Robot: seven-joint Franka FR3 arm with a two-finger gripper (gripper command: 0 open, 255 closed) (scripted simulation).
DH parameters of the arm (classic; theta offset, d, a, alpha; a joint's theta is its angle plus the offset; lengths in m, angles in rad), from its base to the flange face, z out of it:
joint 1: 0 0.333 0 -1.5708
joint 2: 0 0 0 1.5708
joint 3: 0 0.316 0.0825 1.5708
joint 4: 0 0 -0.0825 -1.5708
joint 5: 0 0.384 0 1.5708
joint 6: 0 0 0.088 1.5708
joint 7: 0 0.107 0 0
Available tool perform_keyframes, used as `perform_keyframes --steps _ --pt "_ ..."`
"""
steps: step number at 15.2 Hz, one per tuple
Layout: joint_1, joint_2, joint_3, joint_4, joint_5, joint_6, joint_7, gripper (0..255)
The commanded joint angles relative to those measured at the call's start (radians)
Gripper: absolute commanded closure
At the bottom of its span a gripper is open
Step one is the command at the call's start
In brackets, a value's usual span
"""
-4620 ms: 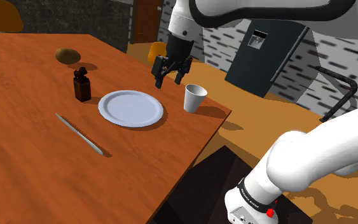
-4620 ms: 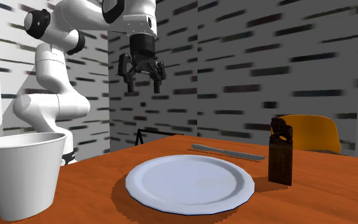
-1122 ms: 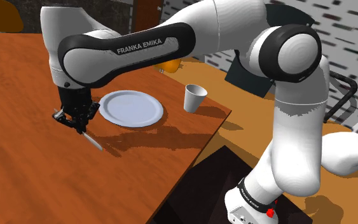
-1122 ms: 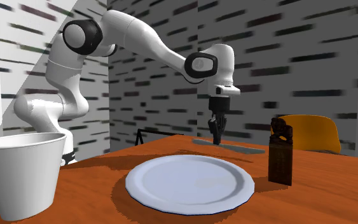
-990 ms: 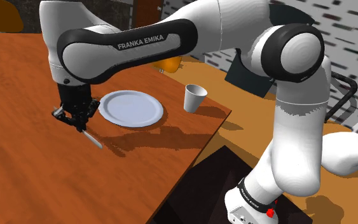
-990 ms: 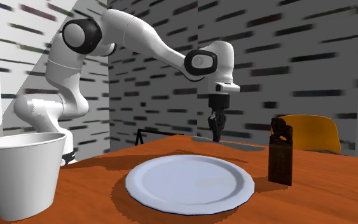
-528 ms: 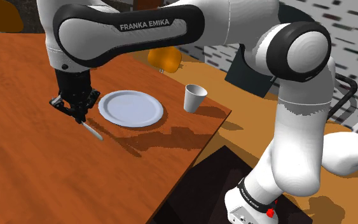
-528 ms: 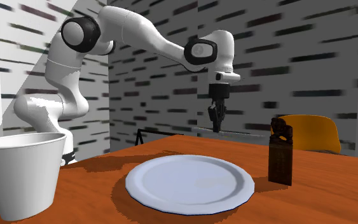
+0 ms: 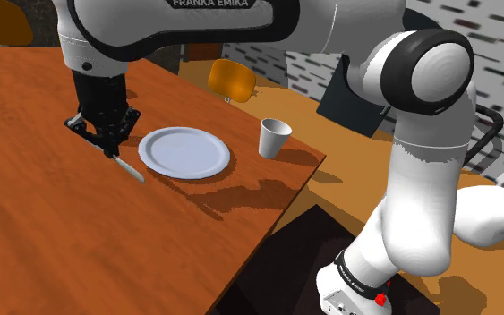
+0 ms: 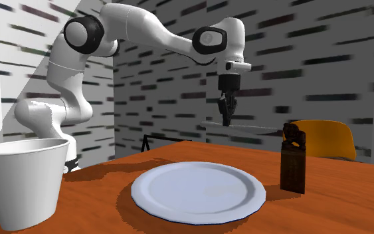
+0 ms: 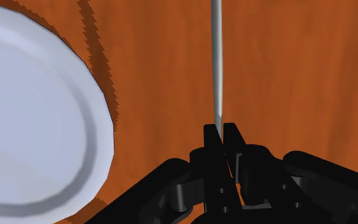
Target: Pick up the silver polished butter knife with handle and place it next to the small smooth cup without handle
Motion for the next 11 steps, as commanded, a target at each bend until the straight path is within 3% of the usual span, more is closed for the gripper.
perform_keyframes --steps 1,11 --pt "0.003 0.0 0.001 0.026 0.001 -0.027 -0.001 255" --pt "0.021 0.005 0.005 0.171 0.001 -0.165 -0.004 255"
